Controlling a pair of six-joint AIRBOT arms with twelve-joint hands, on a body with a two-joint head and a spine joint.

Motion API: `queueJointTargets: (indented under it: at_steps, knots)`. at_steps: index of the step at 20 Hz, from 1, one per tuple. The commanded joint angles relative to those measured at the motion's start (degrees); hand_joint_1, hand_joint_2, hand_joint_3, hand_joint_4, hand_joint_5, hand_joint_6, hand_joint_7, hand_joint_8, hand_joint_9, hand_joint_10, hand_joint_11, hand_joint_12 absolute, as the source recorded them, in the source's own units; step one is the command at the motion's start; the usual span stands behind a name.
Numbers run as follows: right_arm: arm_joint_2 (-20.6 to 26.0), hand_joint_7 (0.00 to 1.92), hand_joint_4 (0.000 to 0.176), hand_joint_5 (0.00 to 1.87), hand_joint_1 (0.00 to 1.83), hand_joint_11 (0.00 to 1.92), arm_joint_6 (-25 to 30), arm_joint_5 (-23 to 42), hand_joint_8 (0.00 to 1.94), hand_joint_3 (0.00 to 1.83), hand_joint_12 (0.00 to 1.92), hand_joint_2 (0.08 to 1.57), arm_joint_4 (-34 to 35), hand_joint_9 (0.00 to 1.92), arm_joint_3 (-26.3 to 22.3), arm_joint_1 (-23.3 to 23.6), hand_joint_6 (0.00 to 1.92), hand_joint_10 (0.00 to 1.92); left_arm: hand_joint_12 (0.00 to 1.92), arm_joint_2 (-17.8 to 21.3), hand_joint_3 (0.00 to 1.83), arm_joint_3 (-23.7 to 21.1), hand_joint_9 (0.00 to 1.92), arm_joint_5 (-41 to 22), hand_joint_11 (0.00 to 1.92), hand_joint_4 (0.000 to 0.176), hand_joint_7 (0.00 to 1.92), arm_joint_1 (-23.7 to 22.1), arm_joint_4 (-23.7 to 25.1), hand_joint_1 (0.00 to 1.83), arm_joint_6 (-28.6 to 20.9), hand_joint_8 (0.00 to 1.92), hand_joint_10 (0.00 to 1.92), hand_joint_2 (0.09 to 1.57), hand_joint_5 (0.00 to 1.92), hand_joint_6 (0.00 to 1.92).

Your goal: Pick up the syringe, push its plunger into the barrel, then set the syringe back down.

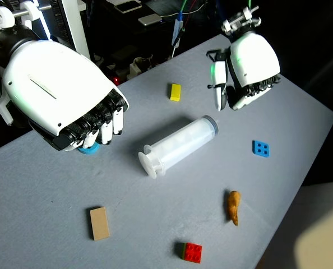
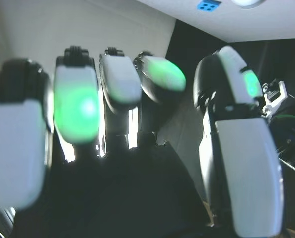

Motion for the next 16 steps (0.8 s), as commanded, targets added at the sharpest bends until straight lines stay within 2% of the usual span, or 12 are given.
queueJointTargets:
  at_steps: [1,4,5,6,8,11,12,16]
  knots:
    - [0.34,1.4,0.0,1.26,0.2,1.82,0.14,0.24,1.94,0.02,1.92,1.47,-3.89,1.59,-0.33,0.37,1.92,1.92,1.92,0.53,0.01,-0.26,1.53,1.84,1.59,0.0,1.48,-0.97,2.51,0.25,0.31,1.92,1.92,1.48,1.4,1.92]
    - [0.36,1.4,0.0,1.27,0.1,1.8,0.13,0.31,1.94,0.01,1.92,1.53,-3.89,1.59,-0.48,0.33,1.92,1.92,1.92,0.99,0.0,-1.24,1.52,1.84,1.59,0.0,1.45,-2.02,1.0,0.35,1.55,1.92,1.92,1.47,1.35,1.92]
    - [0.36,1.4,0.0,1.28,0.08,1.79,0.13,0.39,1.94,0.01,1.92,1.54,-3.89,1.59,-0.55,0.34,1.92,1.92,1.92,0.99,0.0,-1.47,1.52,1.87,1.59,0.0,1.45,-2.67,-0.29,0.36,3.45,1.92,1.92,1.46,1.35,1.92]
    - [0.36,1.4,0.0,1.28,0.05,1.79,0.14,0.47,1.94,0.01,1.92,1.55,-3.89,1.6,-0.63,0.36,1.92,1.92,1.92,1.05,0.0,-1.64,1.49,1.88,1.56,0.0,1.43,-3.7,-3.54,0.31,7.54,1.92,1.92,1.47,1.35,1.92]
    - [0.37,1.38,0.0,1.26,0.05,1.77,0.14,0.64,1.94,0.0,1.92,1.55,-3.89,1.57,-0.78,0.36,1.92,1.92,1.92,1.36,0.0,-2.16,1.48,2.62,1.56,0.0,1.42,-6.07,-8.56,0.33,14.21,1.92,1.92,1.46,1.33,1.92]
    - [0.39,1.34,0.0,1.21,0.11,1.74,0.07,0.76,1.94,0.0,1.92,1.53,-3.89,1.53,-0.86,0.29,1.92,1.92,1.92,1.98,0.0,-2.7,1.46,3.87,1.54,0.0,1.39,-7.86,-10.05,0.35,14.65,1.92,1.92,1.45,1.3,1.92]
    - [0.39,1.34,0.0,1.22,0.09,1.74,0.07,0.76,1.94,0.0,1.92,1.53,-3.89,1.53,-0.87,0.28,1.92,1.92,1.92,2.18,0.0,-2.94,1.46,4.19,1.55,0.0,1.39,-8.05,-10.72,0.4,14.65,1.92,1.92,1.44,1.29,1.92]
    - [0.39,1.32,0.0,1.17,0.08,1.73,-0.05,0.78,1.94,0.0,1.92,1.53,-3.89,1.52,-0.95,0.28,1.92,1.92,1.92,2.93,0.0,-5.0,1.46,6.94,1.54,0.0,1.39,-8.8,-11.81,0.39,14.65,1.92,1.92,1.44,1.3,1.92]
